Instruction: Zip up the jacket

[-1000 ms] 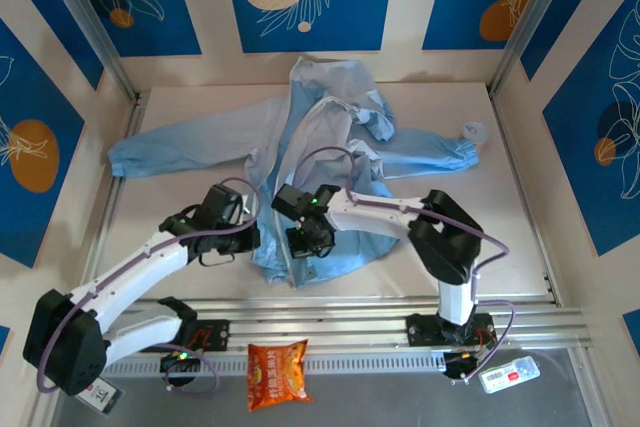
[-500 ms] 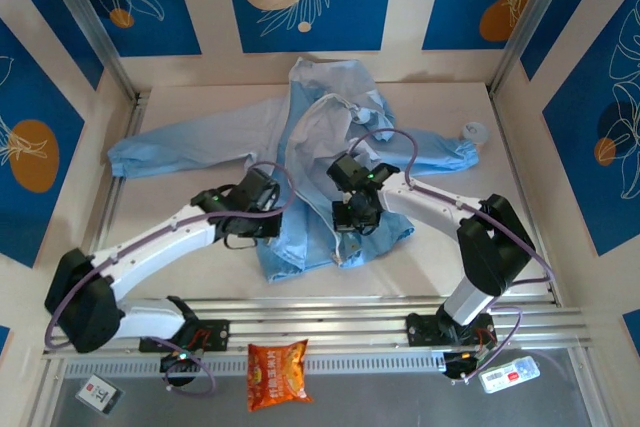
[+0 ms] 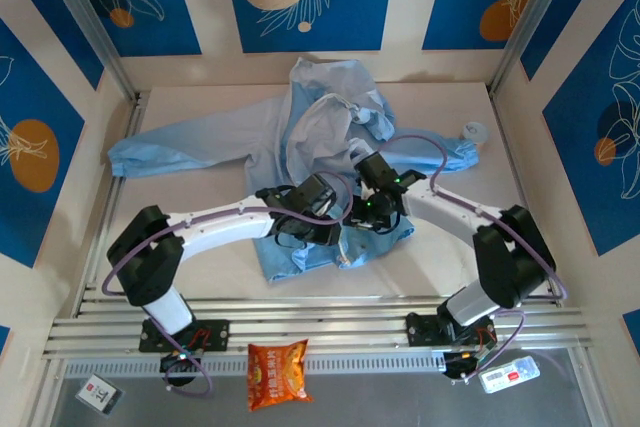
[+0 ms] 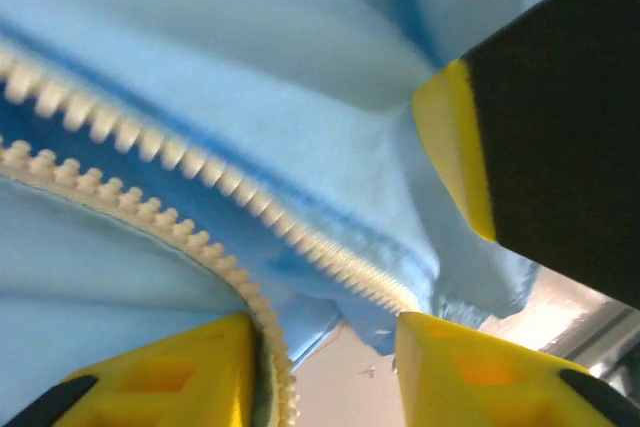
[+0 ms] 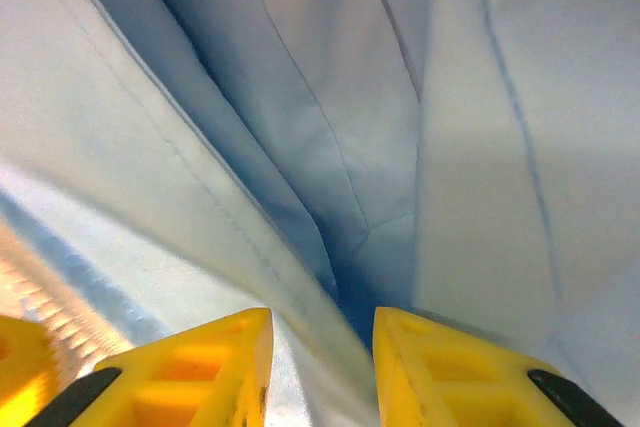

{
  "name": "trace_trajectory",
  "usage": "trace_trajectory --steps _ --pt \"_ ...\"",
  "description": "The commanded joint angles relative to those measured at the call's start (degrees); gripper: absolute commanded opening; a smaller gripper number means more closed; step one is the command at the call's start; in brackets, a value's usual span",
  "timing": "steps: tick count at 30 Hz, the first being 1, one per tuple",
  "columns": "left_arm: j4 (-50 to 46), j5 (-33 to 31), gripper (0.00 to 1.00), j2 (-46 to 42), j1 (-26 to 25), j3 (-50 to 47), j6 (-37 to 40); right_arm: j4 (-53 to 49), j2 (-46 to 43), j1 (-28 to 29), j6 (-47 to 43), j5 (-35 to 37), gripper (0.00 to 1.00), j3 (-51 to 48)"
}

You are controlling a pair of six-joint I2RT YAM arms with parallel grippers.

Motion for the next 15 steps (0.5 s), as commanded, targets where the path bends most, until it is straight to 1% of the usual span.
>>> trace_trajectory --steps 1,4,6,9,11,15 --pt "1.54 3.86 0.44 -4.47 1.72 0.7 1.11 -2.48 -4.35 -0.85 0.17 0.65 0.33 -0.36" --pt "2.16 4.56 0.48 -9.47 4.2 -2.67 0.6 -3.3 -6.22 -0.94 0.93 -0.4 0.33 0.16" --pt "3.82 5.71 0.51 -13.07 6.25 -6.15 -0.47 -3.66 -6.45 -0.54 1.61 -2.49 0.33 0.77" --pt "5.83 7.14 0.52 -17.4 9.2 -10.92 -1.81 -3.47 -5.76 0.84 2.65 -5.42 0.33 1.56" --pt "5.83 6.87 0.47 -19.41 10.8 -13.81 -2.33 -2.58 -4.55 2.14 3.7 -7.79 0.33 2.02" --pt "8.2 8.67 0.32 -20.51 12.77 -19.73 -4.01 -0.48 -1.52 5.81 6.77 -10.73 0.33 3.26"
